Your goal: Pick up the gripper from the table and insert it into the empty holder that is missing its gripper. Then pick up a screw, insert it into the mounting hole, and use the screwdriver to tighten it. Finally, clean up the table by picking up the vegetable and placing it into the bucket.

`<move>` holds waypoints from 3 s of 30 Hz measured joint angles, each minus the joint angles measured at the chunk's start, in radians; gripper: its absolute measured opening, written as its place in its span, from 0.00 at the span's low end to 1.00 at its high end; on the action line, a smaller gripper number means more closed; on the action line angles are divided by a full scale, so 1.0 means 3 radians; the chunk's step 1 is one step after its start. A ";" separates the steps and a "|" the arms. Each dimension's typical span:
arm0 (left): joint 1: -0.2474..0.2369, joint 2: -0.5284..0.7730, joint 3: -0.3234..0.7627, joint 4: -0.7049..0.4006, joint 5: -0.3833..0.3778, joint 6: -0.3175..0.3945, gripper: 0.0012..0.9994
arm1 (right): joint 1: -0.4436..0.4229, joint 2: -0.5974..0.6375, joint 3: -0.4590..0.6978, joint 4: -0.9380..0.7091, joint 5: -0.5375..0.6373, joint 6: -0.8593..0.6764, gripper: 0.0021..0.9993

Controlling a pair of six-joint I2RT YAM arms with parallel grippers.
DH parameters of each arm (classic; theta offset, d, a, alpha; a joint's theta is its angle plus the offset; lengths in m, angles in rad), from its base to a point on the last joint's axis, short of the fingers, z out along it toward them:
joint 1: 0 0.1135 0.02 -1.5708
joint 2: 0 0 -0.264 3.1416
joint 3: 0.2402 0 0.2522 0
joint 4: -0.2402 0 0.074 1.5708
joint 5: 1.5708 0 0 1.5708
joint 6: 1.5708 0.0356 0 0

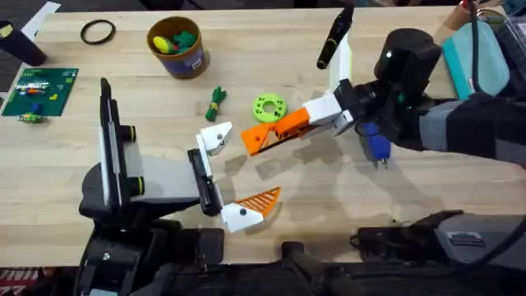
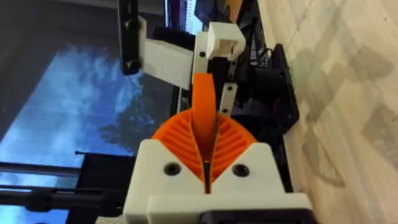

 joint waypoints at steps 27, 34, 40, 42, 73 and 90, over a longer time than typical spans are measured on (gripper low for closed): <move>0.0000 -0.0001 0.0000 -0.0002 0.0010 0.0024 0.98 | 0.0416 -0.0005 -0.0278 -0.0031 0.0572 -0.0129 0.02; 0.0000 0.0000 0.0000 -0.0002 0.0010 0.0025 0.98 | 0.0518 -0.0004 -0.0247 0.0104 0.0782 0.0006 0.02; 0.0001 0.0001 0.0000 -0.0001 -0.0013 0.0036 0.98 | 0.0526 -0.0004 -0.0153 0.0198 0.0825 0.0094 0.02; 0.0001 -0.0001 0.0000 0.0000 -0.0013 0.0037 0.98 | 0.0526 -0.0004 -0.0153 0.0198 0.0823 0.0113 0.02; 0.0008 -0.0001 0.0000 0.0007 -0.0086 0.0082 0.98 | 0.0697 0.0021 -0.0151 0.0365 0.1184 -0.0022 0.02; 0.0008 0.0038 0.0000 0.0007 -0.0095 0.0059 0.98 | 0.0678 0.0161 -0.0071 0.0422 0.1200 0.0105 0.02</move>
